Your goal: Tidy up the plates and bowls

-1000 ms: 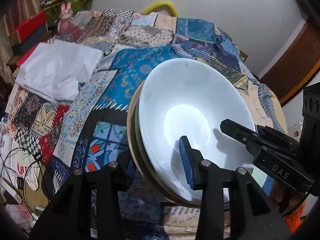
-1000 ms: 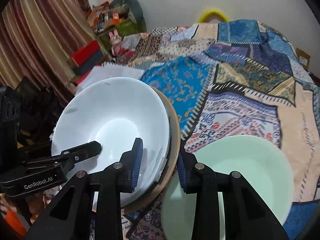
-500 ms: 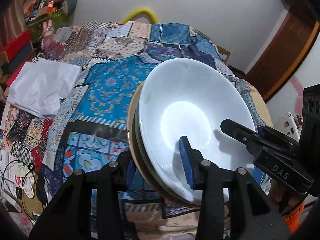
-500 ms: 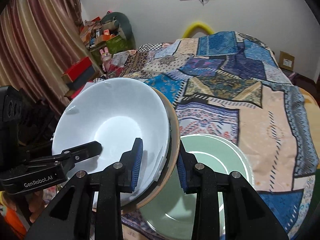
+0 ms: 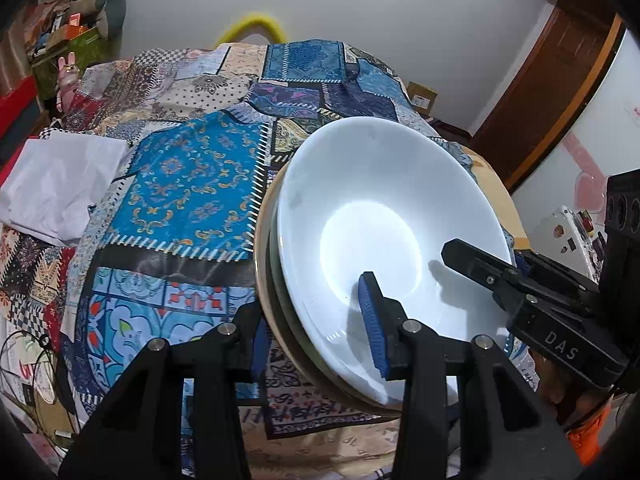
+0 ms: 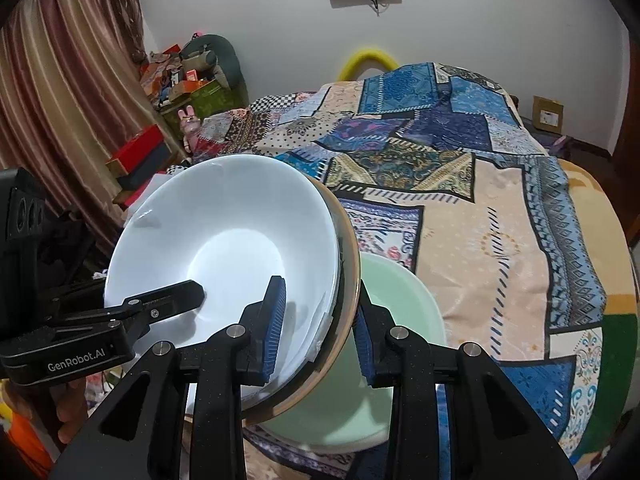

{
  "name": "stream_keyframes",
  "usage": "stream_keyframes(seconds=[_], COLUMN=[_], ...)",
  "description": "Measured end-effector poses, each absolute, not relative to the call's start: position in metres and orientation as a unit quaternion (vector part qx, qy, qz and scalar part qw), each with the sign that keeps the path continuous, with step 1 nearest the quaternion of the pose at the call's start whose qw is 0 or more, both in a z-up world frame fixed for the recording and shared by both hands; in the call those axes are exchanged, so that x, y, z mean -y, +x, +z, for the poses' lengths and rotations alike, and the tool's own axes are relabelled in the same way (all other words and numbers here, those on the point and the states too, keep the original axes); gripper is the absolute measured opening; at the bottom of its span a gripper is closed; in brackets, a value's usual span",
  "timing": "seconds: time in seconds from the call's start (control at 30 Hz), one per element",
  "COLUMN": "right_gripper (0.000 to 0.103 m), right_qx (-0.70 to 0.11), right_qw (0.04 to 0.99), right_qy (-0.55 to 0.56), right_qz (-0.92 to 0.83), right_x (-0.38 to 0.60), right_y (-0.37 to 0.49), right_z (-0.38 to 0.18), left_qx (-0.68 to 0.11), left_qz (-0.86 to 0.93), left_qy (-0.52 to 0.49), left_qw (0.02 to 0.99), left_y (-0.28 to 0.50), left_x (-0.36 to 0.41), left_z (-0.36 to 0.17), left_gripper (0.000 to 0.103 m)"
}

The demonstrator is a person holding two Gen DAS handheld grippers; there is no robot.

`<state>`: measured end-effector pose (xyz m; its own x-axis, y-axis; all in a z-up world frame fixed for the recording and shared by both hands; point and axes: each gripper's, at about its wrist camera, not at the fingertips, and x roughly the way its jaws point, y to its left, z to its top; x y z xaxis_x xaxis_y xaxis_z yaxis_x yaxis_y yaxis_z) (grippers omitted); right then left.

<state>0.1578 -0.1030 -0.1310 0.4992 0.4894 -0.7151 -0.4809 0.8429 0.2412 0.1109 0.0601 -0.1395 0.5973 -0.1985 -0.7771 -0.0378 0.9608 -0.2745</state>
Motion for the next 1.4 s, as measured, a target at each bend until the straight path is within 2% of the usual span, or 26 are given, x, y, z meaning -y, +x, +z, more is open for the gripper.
stream_keyframes(seconds=[0.77, 1.17, 1.23, 1.3, 1.4], right_gripper=[0.03, 0.032, 0.036, 0.042, 0.042], right_qx=[-0.479, -0.48, -0.474, -0.462, -0.442], right_qw=[0.841, 0.838, 0.845, 0.853, 0.864], right_qy=[0.023, 0.028, 0.025, 0.027, 0.027], right_qz=[0.251, 0.256, 0.248, 0.242, 0.239], right_x=[0.126, 0.131, 0.134, 0.139, 0.146], right_y=[0.176, 0.177, 0.174, 0.171, 0.163], right_z=[-0.184, -0.186, -0.179, -0.17, -0.153], left_qx=[-0.5, -0.498, -0.488, -0.477, -0.453], left_qz=[-0.065, -0.069, -0.057, -0.049, -0.041], left_qy=[-0.135, -0.135, -0.12, -0.111, -0.103], left_qw=[0.853, 0.854, 0.863, 0.871, 0.885], left_y=[0.15, 0.151, 0.146, 0.14, 0.129], left_x=[-0.037, -0.04, -0.04, -0.043, -0.047], left_z=[-0.202, -0.204, -0.197, -0.187, -0.168], left_gripper=[0.04, 0.04, 0.042, 0.049, 0.052])
